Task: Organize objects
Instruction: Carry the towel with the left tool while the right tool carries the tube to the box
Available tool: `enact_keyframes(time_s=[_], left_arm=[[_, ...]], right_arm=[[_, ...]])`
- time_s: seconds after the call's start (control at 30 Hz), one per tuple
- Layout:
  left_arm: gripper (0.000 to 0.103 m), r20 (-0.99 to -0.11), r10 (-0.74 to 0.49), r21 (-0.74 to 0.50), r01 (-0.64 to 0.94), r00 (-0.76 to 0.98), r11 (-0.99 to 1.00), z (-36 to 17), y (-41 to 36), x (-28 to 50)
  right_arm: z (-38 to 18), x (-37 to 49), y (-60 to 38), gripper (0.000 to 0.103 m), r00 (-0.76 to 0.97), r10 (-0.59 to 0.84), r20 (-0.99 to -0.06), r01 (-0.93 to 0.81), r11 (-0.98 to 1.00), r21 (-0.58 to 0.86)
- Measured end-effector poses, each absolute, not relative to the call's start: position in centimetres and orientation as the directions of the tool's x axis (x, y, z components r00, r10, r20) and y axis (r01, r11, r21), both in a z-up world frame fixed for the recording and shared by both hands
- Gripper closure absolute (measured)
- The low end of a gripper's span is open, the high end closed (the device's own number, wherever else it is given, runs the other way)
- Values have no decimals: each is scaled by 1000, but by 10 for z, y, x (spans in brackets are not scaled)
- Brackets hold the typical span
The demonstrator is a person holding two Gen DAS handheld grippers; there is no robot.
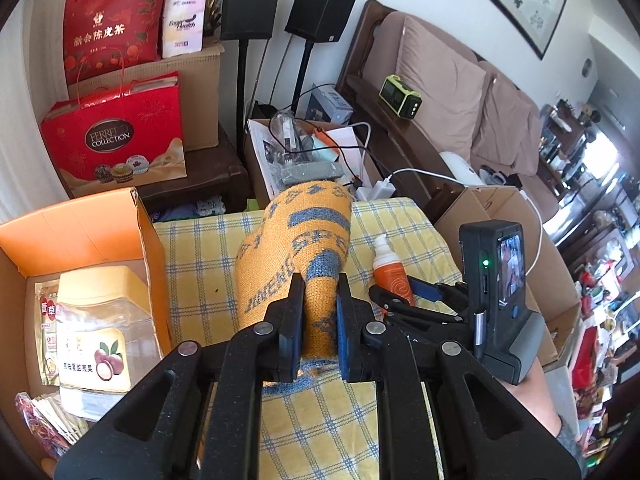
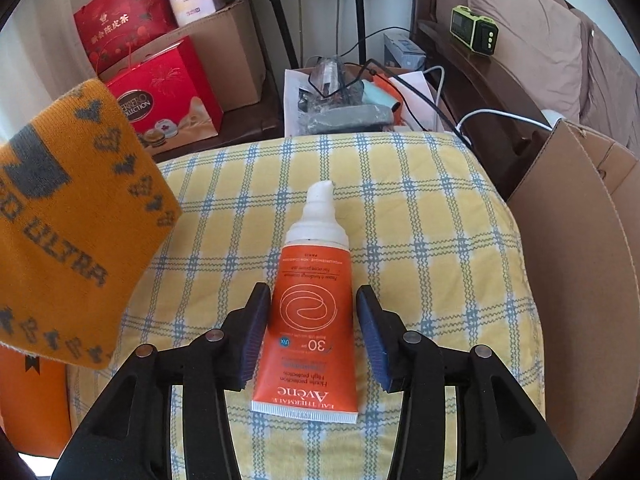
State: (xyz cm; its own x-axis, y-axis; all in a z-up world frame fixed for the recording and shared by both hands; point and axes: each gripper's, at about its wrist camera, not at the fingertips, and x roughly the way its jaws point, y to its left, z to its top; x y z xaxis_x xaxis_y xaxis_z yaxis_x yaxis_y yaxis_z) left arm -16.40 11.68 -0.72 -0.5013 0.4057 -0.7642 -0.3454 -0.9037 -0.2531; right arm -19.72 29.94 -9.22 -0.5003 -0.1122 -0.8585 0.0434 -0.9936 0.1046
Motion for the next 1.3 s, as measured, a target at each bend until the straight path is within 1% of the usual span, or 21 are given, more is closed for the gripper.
enact_keyframes(time_s=[0.03,0.1,0.2,0.33,0.57,0.8,1.1,1.3], left_arm=[[90,-767,404,-253,-344,-499,-904,-9,118,-165],[90,-770,403,-255,-341,-494,-905,-13,120,-165],[90,-774,402,-253,-343,-490,-905,-15,122,-164],[90,-770,403,-250,-346,-496,-904,-13,123,-162],[90,-742,411,-251,-349,-530,-903,6,119,-156],[90,-715,406,-238,-347,-570,-907,33,108,-146],[90,-671,395,-238,-322,-628,-916,67,69,-130],[90,-651,354,-226,-275,-671,-935,88,25,-119]], right_arm=[[-92,-198,298,57,-503,-111,-857,49,-994,99],[-93,-198,295,61,-508,-96,-856,64,-995,74],[-93,-198,291,62,-512,-85,-855,72,-996,56],[-84,-192,292,62,-542,-99,-835,73,-995,71],[-44,-176,289,62,-617,-106,-780,89,-994,65],[-2,-161,275,62,-657,-127,-743,128,-990,57],[39,-141,242,62,-686,-185,-704,202,-978,60],[57,-128,211,62,-685,-241,-687,270,-960,67]])
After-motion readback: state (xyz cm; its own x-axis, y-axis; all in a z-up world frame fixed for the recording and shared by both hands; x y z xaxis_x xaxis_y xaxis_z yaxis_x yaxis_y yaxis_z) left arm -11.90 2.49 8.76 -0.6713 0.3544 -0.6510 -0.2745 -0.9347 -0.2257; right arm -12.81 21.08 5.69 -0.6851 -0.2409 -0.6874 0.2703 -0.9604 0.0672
